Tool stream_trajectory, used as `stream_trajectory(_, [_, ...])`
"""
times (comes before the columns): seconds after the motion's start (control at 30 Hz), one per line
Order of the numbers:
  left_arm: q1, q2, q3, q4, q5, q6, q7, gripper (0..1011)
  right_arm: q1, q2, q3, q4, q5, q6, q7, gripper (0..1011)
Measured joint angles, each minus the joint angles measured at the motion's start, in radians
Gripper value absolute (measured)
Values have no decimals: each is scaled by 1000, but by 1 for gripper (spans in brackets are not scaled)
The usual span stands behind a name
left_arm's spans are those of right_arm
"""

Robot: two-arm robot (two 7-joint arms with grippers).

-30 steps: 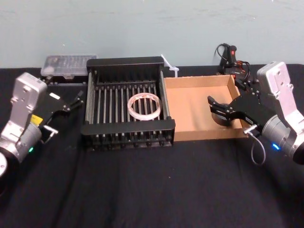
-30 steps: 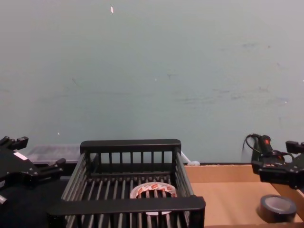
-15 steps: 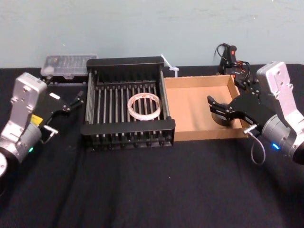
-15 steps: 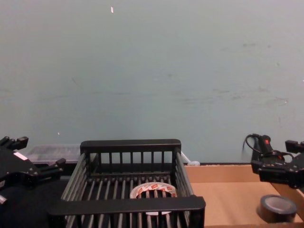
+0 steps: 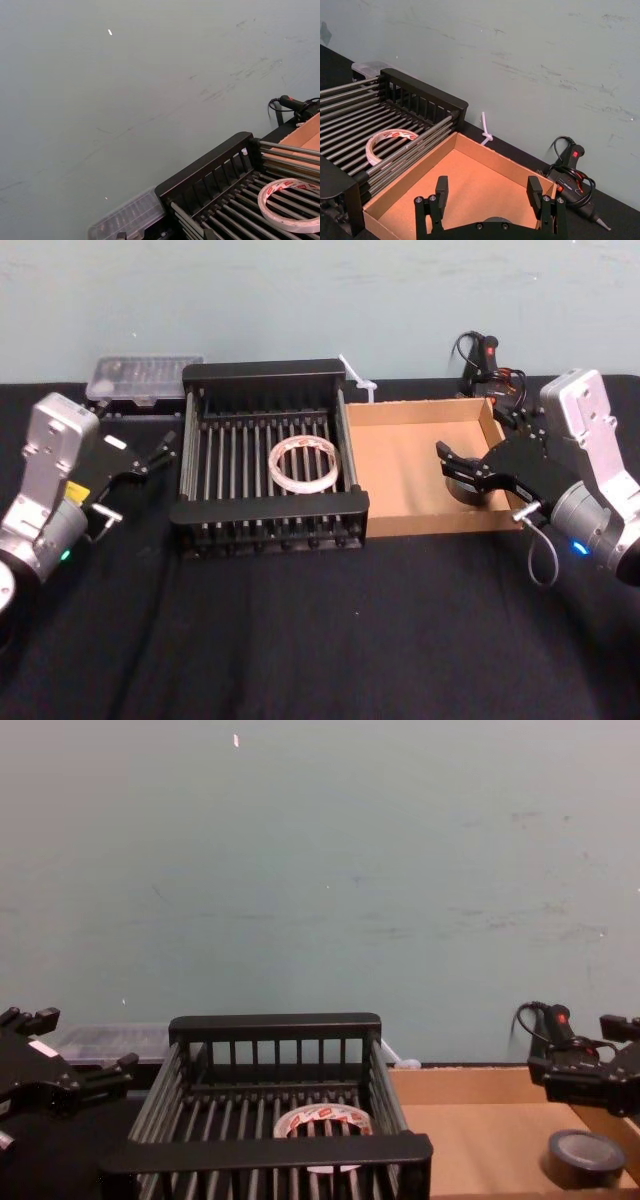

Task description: Pick up the white tape and place it into the black box , Pick up the silver tape and place it into the brown box.

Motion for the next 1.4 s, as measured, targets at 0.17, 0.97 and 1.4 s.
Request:
stream_trajectory(0.17, [0,0,0,0,0,0,0,1002,0,0,0,0,0,0,0,1002])
stream_trajectory(0.97, [0,0,0,0,0,0,0,1001,0,0,0,0,0,0,0,1003])
stream_trajectory(1.4, [0,0,0,0,0,0,0,1001,0,0,0,0,0,0,0,1003])
